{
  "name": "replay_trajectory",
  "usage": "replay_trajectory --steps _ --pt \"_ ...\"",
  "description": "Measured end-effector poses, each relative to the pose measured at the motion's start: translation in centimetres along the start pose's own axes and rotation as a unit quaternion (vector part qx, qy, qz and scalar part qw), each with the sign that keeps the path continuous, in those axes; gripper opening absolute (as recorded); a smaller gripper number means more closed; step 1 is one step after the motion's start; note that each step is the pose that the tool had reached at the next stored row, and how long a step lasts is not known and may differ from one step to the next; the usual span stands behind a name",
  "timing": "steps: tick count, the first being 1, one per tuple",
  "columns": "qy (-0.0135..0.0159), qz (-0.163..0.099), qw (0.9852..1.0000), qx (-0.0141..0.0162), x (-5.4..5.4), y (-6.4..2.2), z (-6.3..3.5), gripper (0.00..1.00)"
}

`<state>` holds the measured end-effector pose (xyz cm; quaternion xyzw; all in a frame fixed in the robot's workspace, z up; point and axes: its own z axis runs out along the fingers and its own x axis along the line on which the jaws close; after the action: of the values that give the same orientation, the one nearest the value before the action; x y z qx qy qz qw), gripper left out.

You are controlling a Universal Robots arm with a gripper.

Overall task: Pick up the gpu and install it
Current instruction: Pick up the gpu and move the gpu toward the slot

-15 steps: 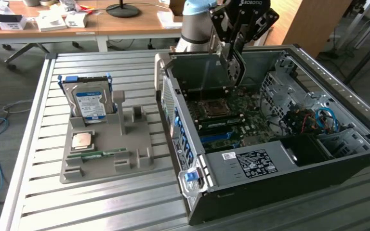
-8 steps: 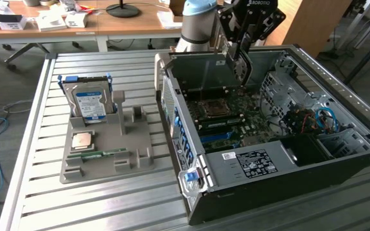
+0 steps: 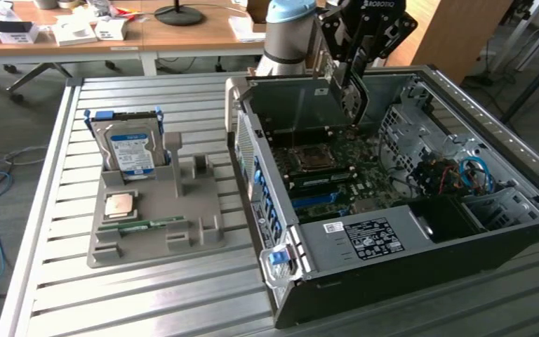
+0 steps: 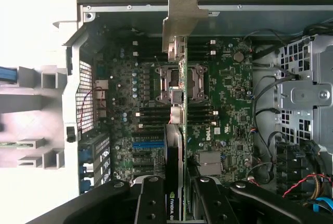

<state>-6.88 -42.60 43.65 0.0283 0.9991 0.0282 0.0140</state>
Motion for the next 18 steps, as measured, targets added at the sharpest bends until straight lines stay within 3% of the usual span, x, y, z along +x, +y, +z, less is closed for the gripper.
replay_trajectory --steps 10,18 --pt "0.0 0.0 1.0 0.0 -0.1 0.01 0.01 0.26" --pt "0.0001 0.0 1.0 0.0 -1.5 0.08 0.04 0.26"
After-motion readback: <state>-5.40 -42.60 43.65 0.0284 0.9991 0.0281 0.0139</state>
